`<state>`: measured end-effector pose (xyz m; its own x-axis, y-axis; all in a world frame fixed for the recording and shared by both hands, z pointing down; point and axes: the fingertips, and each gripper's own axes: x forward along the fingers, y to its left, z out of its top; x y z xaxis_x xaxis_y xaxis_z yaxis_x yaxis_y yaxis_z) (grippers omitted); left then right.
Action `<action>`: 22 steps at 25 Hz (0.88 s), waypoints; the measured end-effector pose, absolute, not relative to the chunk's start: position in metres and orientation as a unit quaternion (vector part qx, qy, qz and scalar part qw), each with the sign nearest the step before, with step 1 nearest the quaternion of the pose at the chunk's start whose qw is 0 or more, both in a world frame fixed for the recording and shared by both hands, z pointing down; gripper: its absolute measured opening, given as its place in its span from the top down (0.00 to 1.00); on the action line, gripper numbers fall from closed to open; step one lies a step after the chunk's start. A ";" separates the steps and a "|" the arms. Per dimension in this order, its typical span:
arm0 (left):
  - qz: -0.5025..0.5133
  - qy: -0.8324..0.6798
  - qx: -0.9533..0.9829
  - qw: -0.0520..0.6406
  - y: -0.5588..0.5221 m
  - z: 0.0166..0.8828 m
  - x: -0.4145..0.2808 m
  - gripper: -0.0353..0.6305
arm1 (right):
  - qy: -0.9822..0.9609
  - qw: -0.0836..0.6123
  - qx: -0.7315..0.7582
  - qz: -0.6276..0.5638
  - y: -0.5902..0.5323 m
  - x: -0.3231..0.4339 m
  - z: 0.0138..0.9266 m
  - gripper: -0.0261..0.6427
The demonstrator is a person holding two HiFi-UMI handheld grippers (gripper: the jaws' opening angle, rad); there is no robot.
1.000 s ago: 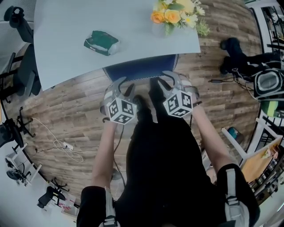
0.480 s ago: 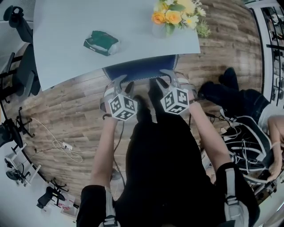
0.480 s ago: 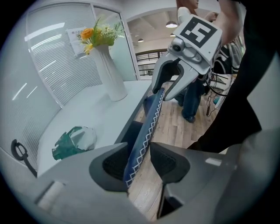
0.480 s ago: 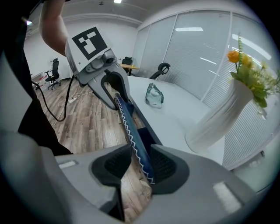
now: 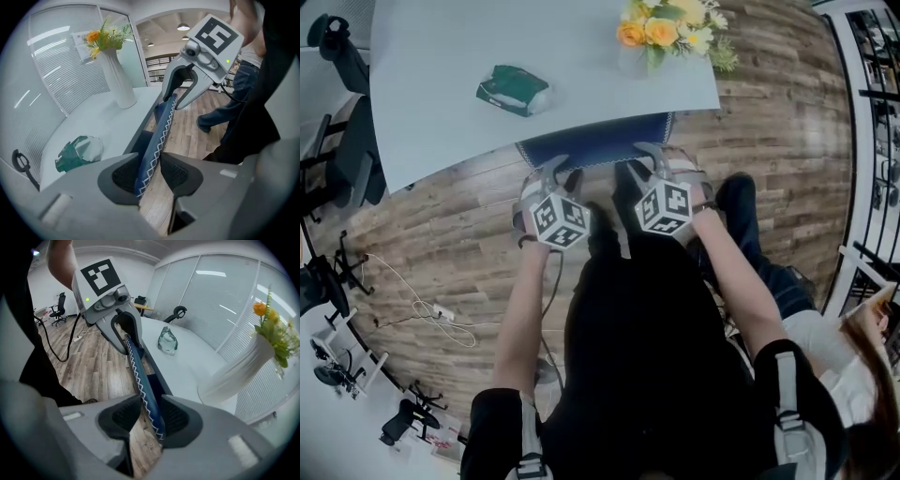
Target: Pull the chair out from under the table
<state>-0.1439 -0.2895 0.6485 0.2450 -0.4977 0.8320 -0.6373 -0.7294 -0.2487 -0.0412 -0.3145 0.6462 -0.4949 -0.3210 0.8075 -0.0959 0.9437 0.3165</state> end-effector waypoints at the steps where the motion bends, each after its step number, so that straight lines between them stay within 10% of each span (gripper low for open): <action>1: 0.496 -0.362 0.786 0.069 -0.289 0.648 -0.144 0.72 | -0.856 0.488 0.122 -0.117 -0.314 -0.041 0.646 0.78; 22: 0.509 -0.333 0.790 0.073 -0.270 0.652 -0.140 0.76 | -0.833 0.523 0.124 -0.130 -0.297 -0.037 0.651 0.79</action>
